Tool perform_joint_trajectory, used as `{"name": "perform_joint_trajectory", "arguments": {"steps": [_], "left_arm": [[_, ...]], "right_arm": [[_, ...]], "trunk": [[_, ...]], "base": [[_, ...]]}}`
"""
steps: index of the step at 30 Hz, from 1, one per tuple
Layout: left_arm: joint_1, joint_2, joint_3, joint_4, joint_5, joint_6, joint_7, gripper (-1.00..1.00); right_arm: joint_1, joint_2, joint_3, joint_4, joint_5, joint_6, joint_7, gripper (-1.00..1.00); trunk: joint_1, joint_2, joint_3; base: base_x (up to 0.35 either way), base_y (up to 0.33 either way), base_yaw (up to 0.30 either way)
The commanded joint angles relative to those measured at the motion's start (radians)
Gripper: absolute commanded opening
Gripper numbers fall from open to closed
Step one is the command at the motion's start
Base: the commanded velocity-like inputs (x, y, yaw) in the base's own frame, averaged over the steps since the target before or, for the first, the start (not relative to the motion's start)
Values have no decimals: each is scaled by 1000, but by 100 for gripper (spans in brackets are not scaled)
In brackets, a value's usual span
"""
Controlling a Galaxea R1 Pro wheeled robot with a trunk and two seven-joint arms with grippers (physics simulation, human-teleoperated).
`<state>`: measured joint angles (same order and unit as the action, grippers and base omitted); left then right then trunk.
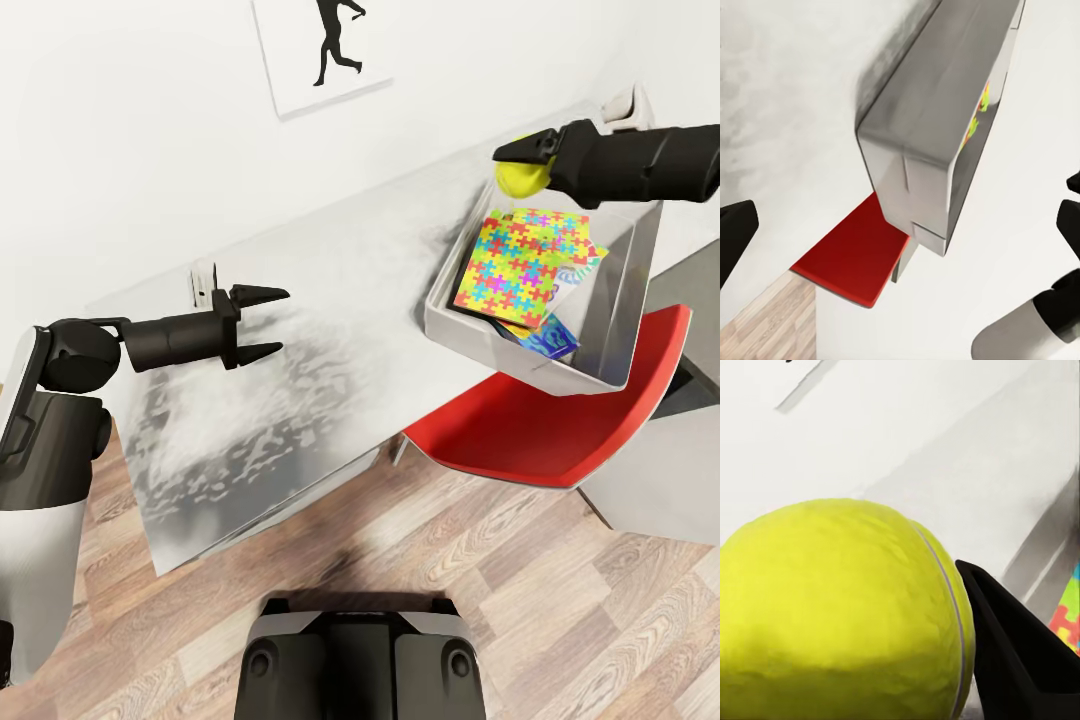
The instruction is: Put all the toys in the child's room - the three board games (two on the bed and one on the table), the two jigsaw puzzles on the table, and the tennis ball on the table - inside the toy box on the table in the child's room.
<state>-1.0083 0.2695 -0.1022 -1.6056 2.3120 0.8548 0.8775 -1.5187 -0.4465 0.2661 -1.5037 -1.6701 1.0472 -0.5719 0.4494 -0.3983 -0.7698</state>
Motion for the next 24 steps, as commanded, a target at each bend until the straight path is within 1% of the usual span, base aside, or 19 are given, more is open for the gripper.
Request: {"name": "perform_joint_trajectory", "arguments": {"steps": [1,5,6,11,14,15,16,19,22,23,24], "left_arm": [[-1,0,0,0,10,-2,10,100],[-1,0,0,0,9,-2,11,100],[-1,0,0,0,9,-2,11,100],[0,1,1,0,9,-2,12,100],[0,1,1,0,9,-2,12,100],[0,1,1,0,9,-2,12,100],[0,1,1,0,9,-2,12,100],[-1,1,1,1,9,-2,12,100],[-1,1,1,1,9,-2,12,100],[-1,1,1,1,9,-2,12,100],[-1,1,1,1,9,-2,12,100]], "right_arm": [[6,-16,8,-1,-29,0,-20,-100],[31,-69,27,-4,-68,0,-45,-100],[31,-69,27,-4,-68,0,-45,-100],[57,-115,39,-5,-87,0,-59,-100],[76,-139,61,-5,-91,0,-62,-100],[81,-146,74,-5,-92,0,-63,-100],[81,-146,74,-5,-92,0,-63,-100],[90,-164,119,-9,-94,0,-65,-100],[95,-175,160,-12,-94,0,-65,-100],[95,-175,160,-12,-94,0,-65,-100],[96,-178,171,-12,-94,0,-66,-100]], "trunk": [[1,-2,-1],[1,-2,-1],[1,-2,-1],[1,-2,-1],[1,-2,-1],[1,-2,-1],[1,-2,-1],[1,-2,-1],[1,-2,-1],[1,-2,-1],[1,-2,-1]], "base": [[0,0,0],[0,0,0],[0,0,0],[0,0,0],[0,0,0],[0,0,0],[0,0,0],[0,0,0],[0,0,0],[0,0,0],[0,0,0]]}}
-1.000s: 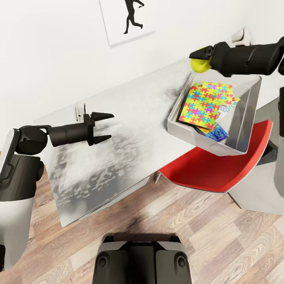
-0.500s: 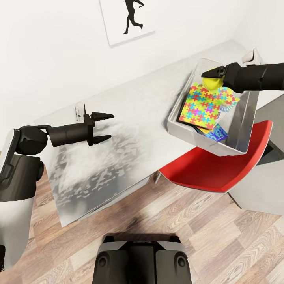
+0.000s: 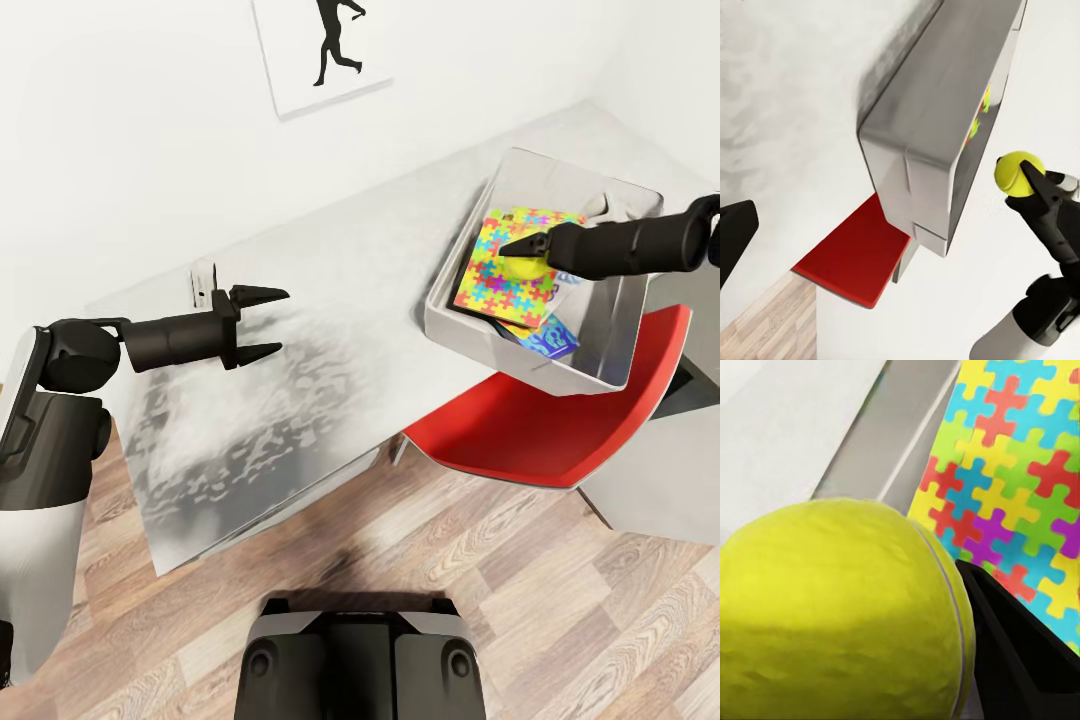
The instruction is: Put all the toys in the child's room - the three board games (two on the bed and one on the table), the two jigsaw puzzles on the table, and the tennis ball on the table - inside the toy box on the table in the child's room.
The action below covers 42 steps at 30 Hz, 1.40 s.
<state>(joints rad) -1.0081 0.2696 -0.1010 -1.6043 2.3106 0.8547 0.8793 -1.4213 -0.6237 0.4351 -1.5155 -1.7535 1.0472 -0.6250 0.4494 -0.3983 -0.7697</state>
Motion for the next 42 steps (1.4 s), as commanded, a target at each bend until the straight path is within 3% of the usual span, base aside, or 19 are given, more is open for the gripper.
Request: {"name": "perform_joint_trajectory", "arguments": {"steps": [1,11,22,37,42], "left_arm": [[-1,0,0,0,10,-2,10,100],[-1,0,0,0,10,-2,10,100],[-1,0,0,0,10,-2,10,100],[-1,1,1,1,10,-1,10,100],[-1,2,2,1,10,-2,10,100]], "right_arm": [[-1,-3,12,-1,-11,0,-13,-100],[1,-10,51,-3,-4,0,-59,-100],[-24,-17,53,-3,-3,0,-156,-100],[-57,-39,58,-39,1,0,-190,-100],[-63,-35,114,-65,1,0,-254,-100]], "trunk": [[1,-2,-1],[1,-2,-1],[1,-2,-1],[1,-2,-1],[1,-2,-1]], "base": [[0,0,0],[0,0,0],[0,0,0],[0,0,-101],[0,0,-236]]}}
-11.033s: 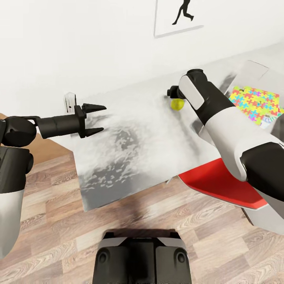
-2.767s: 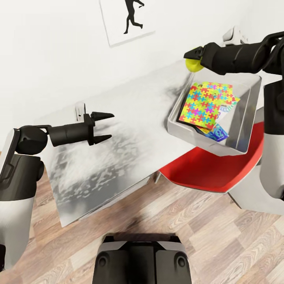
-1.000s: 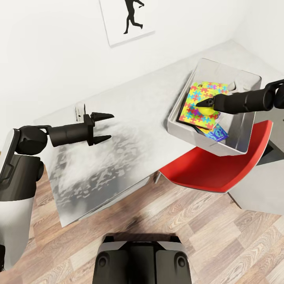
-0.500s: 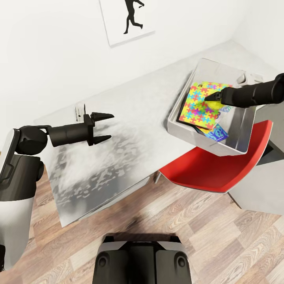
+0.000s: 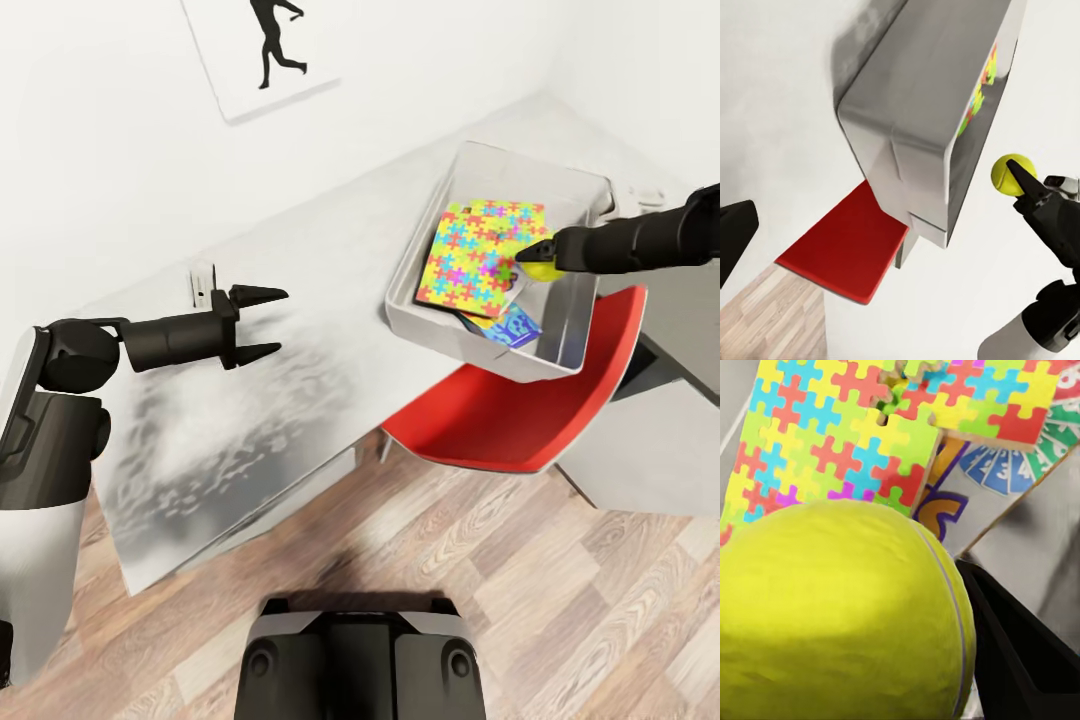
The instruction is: Put all the toys in the child's room - the three board games (two on the bed and one on the table), the two jigsaw puzzles on the table, and the tennis ball on the table - inside the toy box on the table in the child's room.
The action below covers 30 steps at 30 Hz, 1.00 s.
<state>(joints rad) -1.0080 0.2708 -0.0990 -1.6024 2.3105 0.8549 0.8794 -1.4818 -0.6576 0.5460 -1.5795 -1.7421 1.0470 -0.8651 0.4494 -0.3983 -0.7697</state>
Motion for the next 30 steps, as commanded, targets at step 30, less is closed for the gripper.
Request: {"name": "perform_joint_trajectory", "arguments": {"steps": [30], "left_arm": [[0,1,1,-1,10,-1,10,100]], "right_arm": [[-62,151,203,-3,14,0,-209,-100]], "trunk": [[1,-2,-1]], "base": [[0,0,-36]]}}
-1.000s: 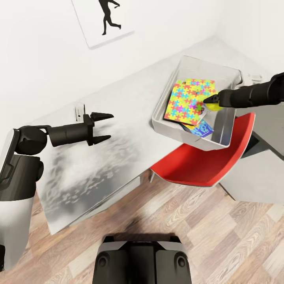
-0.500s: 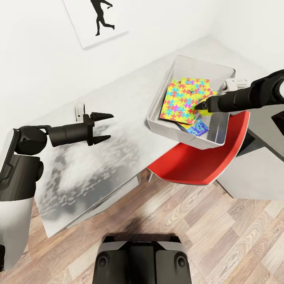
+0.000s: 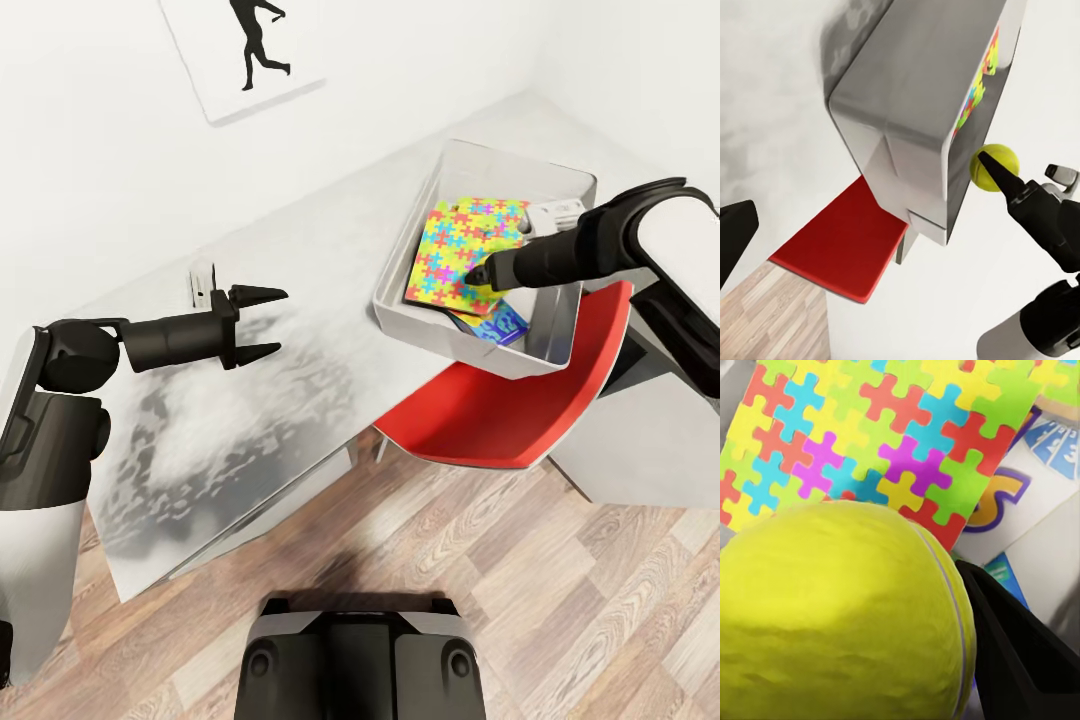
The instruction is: Put all the toys in the child's room - the three board games (two on the bed and one on the table), the two jigsaw puzzles on the table, and the tennis ball on the table - inside the toy box on the table in the child's room.
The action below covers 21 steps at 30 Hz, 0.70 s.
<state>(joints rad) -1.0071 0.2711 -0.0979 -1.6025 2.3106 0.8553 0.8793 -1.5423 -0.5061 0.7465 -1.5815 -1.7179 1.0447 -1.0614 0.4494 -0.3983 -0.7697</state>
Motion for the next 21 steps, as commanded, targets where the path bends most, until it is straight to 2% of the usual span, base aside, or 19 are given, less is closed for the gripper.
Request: {"name": "perform_joint_trajectory", "arguments": {"steps": [1,11,21], "left_arm": [[-1,0,0,0,10,-2,10,100],[-1,0,0,0,10,-2,10,100],[-1,1,1,1,10,-2,10,100]], "right_arm": [[-5,2,5,0,-10,2,-15,-100],[-14,11,18,4,-8,2,-22,-100],[-17,-4,22,4,-8,2,-23,-100]], "trunk": [[1,-2,-1],[1,-2,-1],[1,-2,-1]], "base": [[0,0,0],[0,0,0],[0,0,0]]}}
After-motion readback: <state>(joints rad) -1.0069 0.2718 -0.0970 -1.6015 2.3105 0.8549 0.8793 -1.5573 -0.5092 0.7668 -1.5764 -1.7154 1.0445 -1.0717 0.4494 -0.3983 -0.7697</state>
